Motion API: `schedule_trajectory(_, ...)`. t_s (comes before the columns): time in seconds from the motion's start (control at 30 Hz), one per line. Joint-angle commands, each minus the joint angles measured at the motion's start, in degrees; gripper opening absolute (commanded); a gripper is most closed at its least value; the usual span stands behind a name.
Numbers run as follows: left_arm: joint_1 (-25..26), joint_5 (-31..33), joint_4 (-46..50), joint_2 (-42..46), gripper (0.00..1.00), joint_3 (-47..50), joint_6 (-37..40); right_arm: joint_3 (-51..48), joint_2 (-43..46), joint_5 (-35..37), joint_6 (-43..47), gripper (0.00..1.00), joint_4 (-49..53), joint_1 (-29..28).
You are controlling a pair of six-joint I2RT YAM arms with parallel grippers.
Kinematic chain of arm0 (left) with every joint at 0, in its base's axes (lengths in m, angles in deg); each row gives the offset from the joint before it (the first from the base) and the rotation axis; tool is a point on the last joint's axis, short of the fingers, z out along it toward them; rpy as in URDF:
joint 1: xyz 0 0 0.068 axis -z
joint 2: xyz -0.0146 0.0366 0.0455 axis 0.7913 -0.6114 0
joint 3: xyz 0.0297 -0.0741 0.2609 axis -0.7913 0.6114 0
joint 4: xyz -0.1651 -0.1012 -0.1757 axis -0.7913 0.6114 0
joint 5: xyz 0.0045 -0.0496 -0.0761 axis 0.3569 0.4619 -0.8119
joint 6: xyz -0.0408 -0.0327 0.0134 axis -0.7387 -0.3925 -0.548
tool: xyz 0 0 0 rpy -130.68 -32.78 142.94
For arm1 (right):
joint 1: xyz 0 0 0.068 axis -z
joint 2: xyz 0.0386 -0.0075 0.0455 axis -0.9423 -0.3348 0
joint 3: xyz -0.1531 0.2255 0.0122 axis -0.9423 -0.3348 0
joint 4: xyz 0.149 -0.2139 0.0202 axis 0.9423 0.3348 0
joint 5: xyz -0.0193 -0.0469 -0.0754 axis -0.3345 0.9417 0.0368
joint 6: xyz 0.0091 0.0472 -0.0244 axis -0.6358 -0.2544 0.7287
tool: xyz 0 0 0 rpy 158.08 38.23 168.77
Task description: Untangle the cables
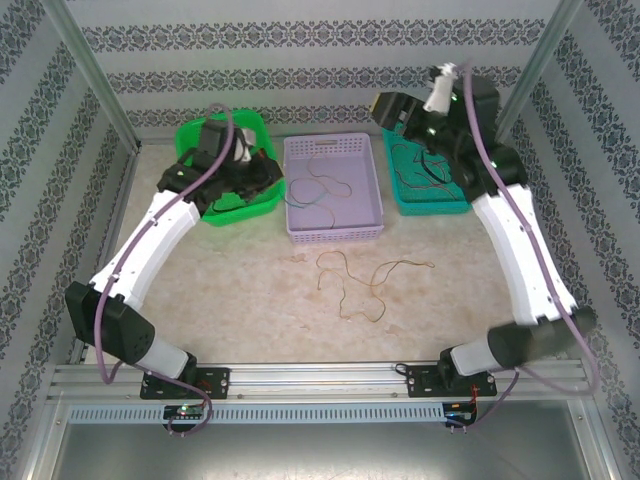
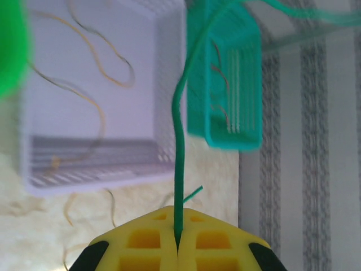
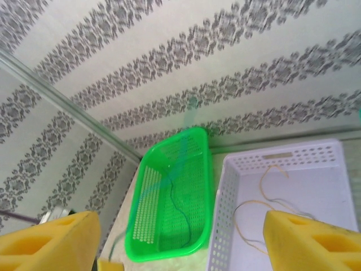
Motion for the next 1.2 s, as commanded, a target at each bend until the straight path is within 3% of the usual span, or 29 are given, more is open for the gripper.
schedule_trajectory(0.0,-5.4,1.8,5.5,-2.7,0.00,-4.7,-1.0,-5.5,4.0,5.1,-0.2,0.77,-0.9,0.2)
schedule_trajectory(0.27,-17.2,8.6,10.0,-14.7,0.00,-14.0,5.2,-15.7,10.1,1.9,-0.4,0.75,0.7,-1.5)
schedule_trajectory(0.5,-20.3,10.2,6.0,-23.6,0.00,-12.7,10.0,-19.0,12.5,1.7,-0.3,0.73,1.9,-3.9)
schedule_trajectory(0.7,-21.8,5.7,5.5,-28.7,0.00,-10.7,11.6,-21.5,13.2,2.7,-0.4,0.73,2.5,-5.4)
schedule_trajectory(0.73,-21.8,5.1,5.9,-29.1,0.07,-10.9,11.7,-22.2,13.4,3.4,-0.4,0.73,2.8,-5.6)
schedule_trajectory(0.83,-21.8,4.9,7.0,-28.0,0.43,-11.7,10.8,-24.9,13.8,5.8,-1.6,0.72,5.0,-5.6)
schedule_trajectory(0.93,-21.4,6.0,7.5,-24.8,0.64,-13.3,10.4,-28.8,15.3,10.0,-4.8,0.71,7.7,-5.4)
schedule_trajectory(1.17,-18.1,9.5,14.1,-18.6,0.73,-19.6,12.0,-38.9,18.1,16.1,-15.8,0.64,16.5,-2.6)
